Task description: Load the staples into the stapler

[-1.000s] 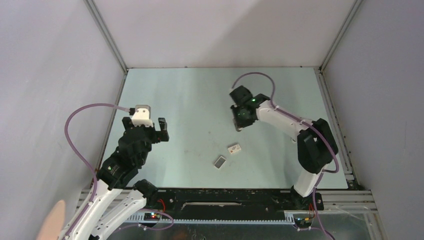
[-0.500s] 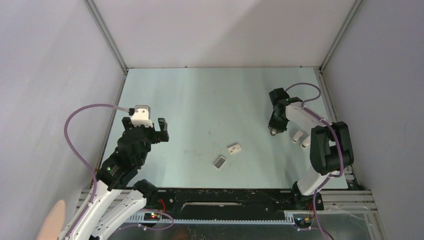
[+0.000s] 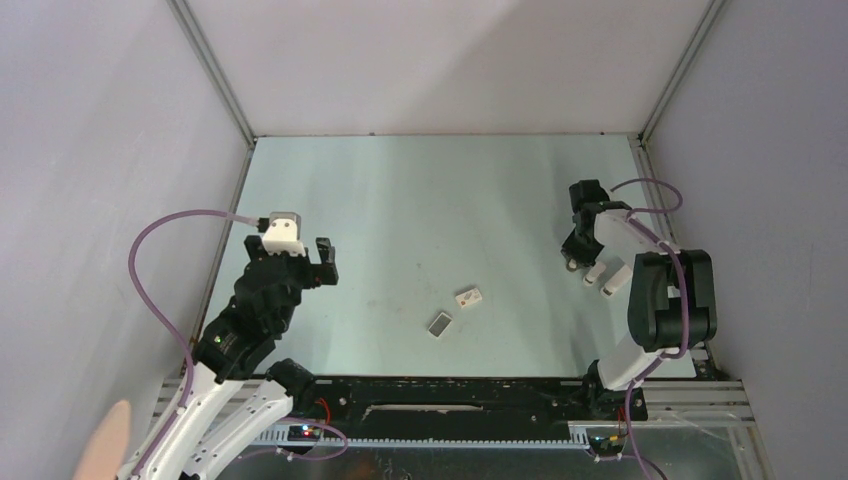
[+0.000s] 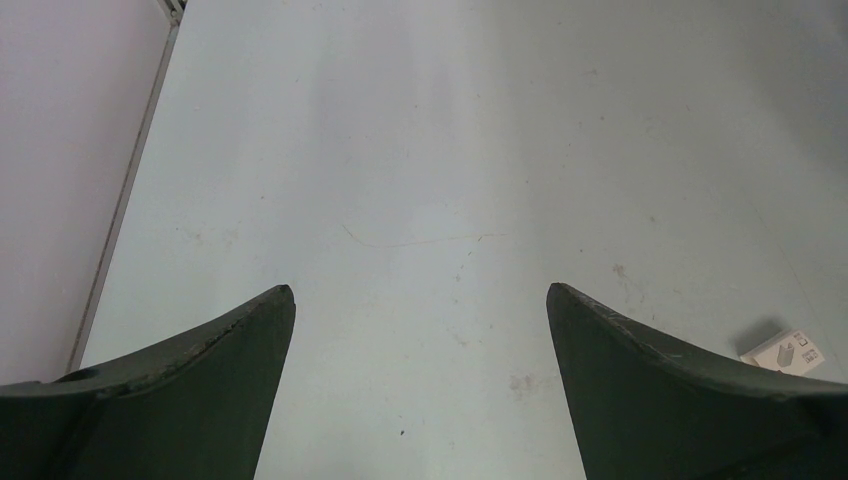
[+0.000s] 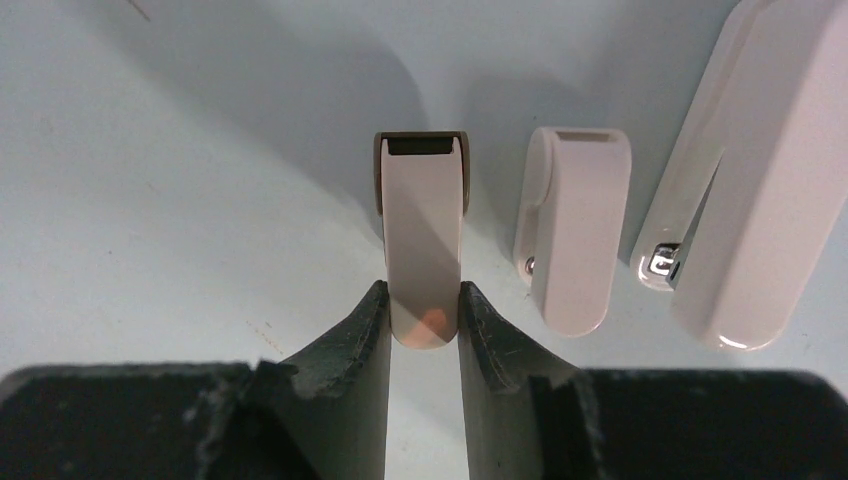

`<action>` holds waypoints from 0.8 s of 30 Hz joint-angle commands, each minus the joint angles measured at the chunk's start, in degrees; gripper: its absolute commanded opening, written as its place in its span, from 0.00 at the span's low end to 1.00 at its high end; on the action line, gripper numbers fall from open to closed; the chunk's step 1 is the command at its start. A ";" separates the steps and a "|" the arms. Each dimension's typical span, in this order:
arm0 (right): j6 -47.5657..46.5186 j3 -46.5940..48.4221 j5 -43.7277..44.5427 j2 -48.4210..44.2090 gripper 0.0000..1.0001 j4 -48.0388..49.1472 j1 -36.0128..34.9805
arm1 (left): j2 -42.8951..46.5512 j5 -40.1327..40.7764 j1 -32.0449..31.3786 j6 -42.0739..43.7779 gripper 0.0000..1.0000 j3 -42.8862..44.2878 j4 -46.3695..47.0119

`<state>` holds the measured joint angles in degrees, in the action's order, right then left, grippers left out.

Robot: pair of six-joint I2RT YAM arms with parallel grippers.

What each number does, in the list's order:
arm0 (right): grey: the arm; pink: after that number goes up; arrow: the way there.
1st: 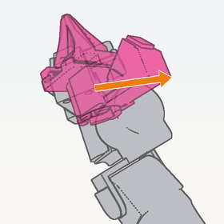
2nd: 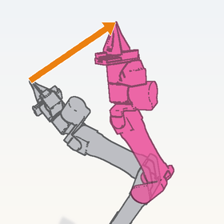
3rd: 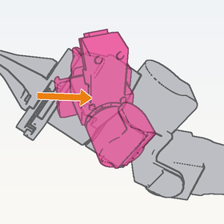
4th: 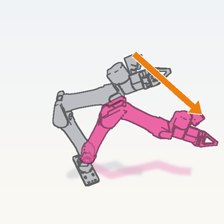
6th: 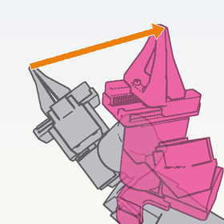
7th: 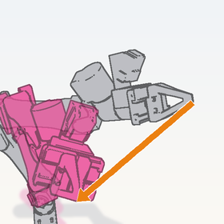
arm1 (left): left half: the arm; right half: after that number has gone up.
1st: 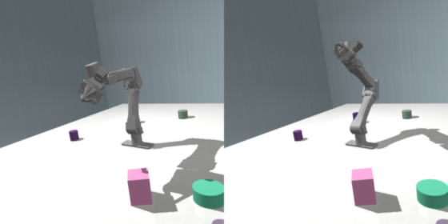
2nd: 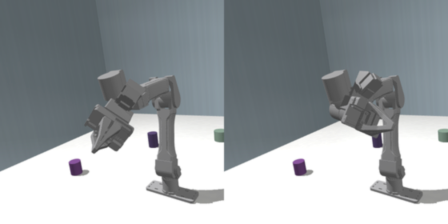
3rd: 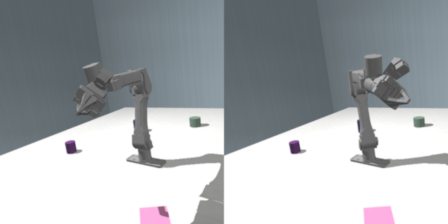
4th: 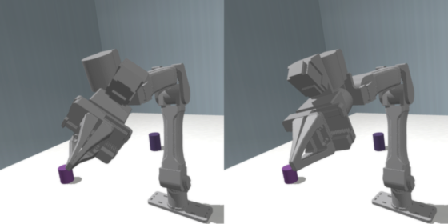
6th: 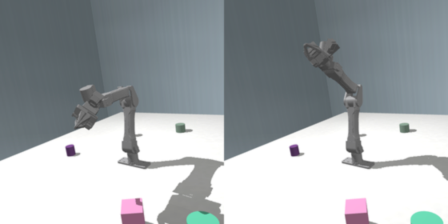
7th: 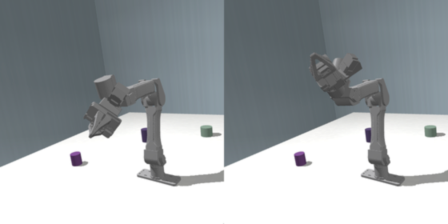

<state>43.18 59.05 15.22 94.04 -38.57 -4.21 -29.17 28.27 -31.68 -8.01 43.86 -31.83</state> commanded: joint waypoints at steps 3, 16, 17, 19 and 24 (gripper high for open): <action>0.77 -0.07 -0.28 0.03 0.15 3.04 1.57 | 0.51 -0.50 0.66 -0.16 1.00 0.00 1.69; -0.17 -0.51 -0.58 -4.99 0.47 2.07 1.64 | 1.70 -1.01 0.92 -0.38 1.00 -0.09 1.68; -0.26 -0.51 -0.87 -5.49 0.47 1.74 1.63 | 1.81 -1.10 0.92 -0.42 1.00 -0.13 1.63; -0.57 -0.56 -1.55 -6.85 0.48 1.30 1.66 | 2.25 -1.11 0.92 -0.51 1.00 -0.09 1.57; -2.57 -1.18 -2.47 -15.40 0.53 0.08 1.57 | 4.13 -0.88 0.92 -1.22 1.00 0.90 0.43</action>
<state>42.48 58.26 13.08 86.63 -37.63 -2.66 -26.65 27.79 -31.29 -8.12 43.86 -31.88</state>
